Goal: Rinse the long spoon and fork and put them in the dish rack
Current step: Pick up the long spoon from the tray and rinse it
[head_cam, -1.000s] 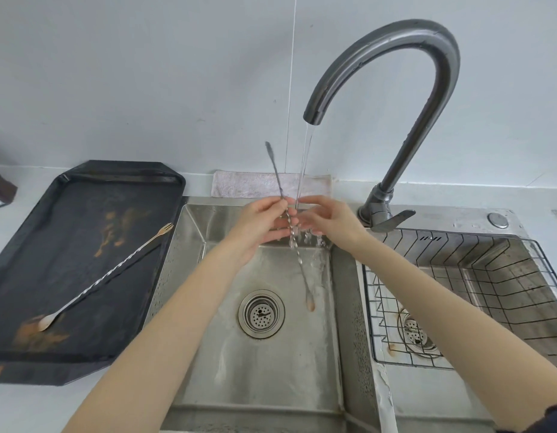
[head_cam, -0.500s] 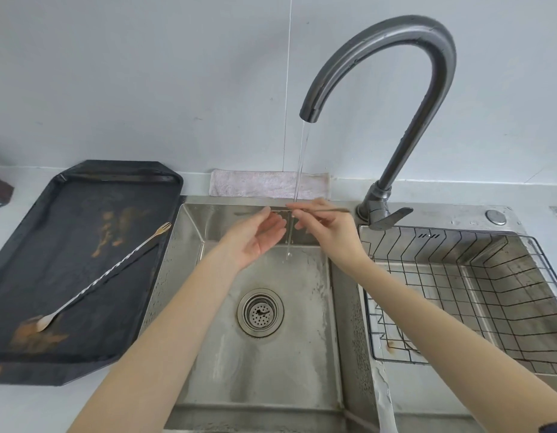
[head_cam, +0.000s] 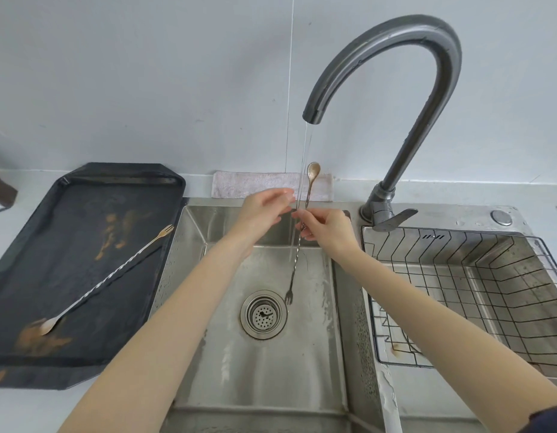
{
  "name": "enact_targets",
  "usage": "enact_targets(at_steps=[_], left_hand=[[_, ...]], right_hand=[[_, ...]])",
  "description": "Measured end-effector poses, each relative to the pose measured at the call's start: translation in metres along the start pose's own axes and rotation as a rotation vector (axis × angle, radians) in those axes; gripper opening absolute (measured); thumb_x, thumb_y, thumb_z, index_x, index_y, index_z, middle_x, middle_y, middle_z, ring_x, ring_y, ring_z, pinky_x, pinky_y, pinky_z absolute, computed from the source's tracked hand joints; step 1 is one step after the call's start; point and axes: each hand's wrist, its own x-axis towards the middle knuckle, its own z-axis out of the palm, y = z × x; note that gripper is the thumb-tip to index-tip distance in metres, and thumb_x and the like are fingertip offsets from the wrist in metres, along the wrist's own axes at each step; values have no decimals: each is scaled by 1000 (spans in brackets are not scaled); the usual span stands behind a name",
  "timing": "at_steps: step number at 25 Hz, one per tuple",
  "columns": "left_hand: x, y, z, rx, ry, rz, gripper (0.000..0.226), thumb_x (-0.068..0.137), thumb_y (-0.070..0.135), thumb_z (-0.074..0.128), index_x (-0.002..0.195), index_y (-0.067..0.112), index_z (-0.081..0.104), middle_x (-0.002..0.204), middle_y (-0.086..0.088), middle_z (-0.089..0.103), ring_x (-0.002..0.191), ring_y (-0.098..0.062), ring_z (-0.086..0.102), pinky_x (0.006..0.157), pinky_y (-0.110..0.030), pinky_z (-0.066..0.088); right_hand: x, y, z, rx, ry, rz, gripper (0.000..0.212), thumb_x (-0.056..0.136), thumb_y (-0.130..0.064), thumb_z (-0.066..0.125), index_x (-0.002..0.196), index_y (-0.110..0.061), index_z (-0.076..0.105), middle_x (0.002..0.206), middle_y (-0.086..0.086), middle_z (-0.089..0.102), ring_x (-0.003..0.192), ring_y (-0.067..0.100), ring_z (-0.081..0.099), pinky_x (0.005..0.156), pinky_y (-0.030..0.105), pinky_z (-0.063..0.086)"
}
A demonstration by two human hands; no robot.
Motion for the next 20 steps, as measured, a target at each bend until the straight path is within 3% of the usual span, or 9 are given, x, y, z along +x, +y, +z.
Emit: enact_targets(at_steps=[3, 8, 11, 13, 17, 20], left_hand=[[8, 9, 8, 20, 1, 19, 25, 93, 17, 49, 115, 11, 60, 104, 0, 62, 94, -13, 61, 79, -15, 44], [16, 5, 13, 2, 22, -4, 23, 92, 13, 49, 110, 9, 62, 102, -3, 64, 87, -13, 62, 73, -13, 47], [19, 4, 14, -37, 50, -21, 21, 92, 14, 51, 108, 7, 63, 96, -3, 64, 78, -8, 62, 61, -8, 49], [21, 5, 17, -60, 80, -28, 17, 90, 17, 55, 102, 8, 63, 87, 0, 63, 78, -11, 61, 62, -12, 50], [24, 9, 22, 1, 108, 21, 9, 86, 19, 61, 92, 13, 61, 73, 5, 60, 71, -9, 59, 54, -12, 49], [27, 11, 23, 8, 100, 39, 18, 87, 19, 59, 100, 7, 65, 72, 6, 60, 67, -7, 60, 58, -14, 49]], right_hand=[[-3, -3, 1, -20, -29, 6, 31, 93, -23, 54, 93, 2, 73, 73, 10, 65, 53, 10, 54, 83, 41, 55], [-5, -3, 0, -51, -51, 8, 34, 94, -25, 53, 90, 1, 73, 72, 12, 65, 57, 13, 52, 85, 40, 53], [-6, -2, 0, -73, -55, 0, 31, 94, -25, 53, 91, -3, 74, 69, 9, 61, 53, 8, 48, 72, 29, 50], [-5, 0, 0, -98, -41, -12, 29, 92, -23, 55, 89, -1, 74, 66, 7, 60, 49, 5, 47, 62, 22, 44], [-1, 1, 0, -106, 24, -22, 30, 89, -24, 60, 77, 2, 71, 54, 2, 58, 32, -4, 50, 62, 25, 51], [-1, -2, -2, -116, 25, -19, 33, 89, -27, 60, 58, -16, 62, 40, -9, 53, 29, -6, 50, 53, 11, 46]])
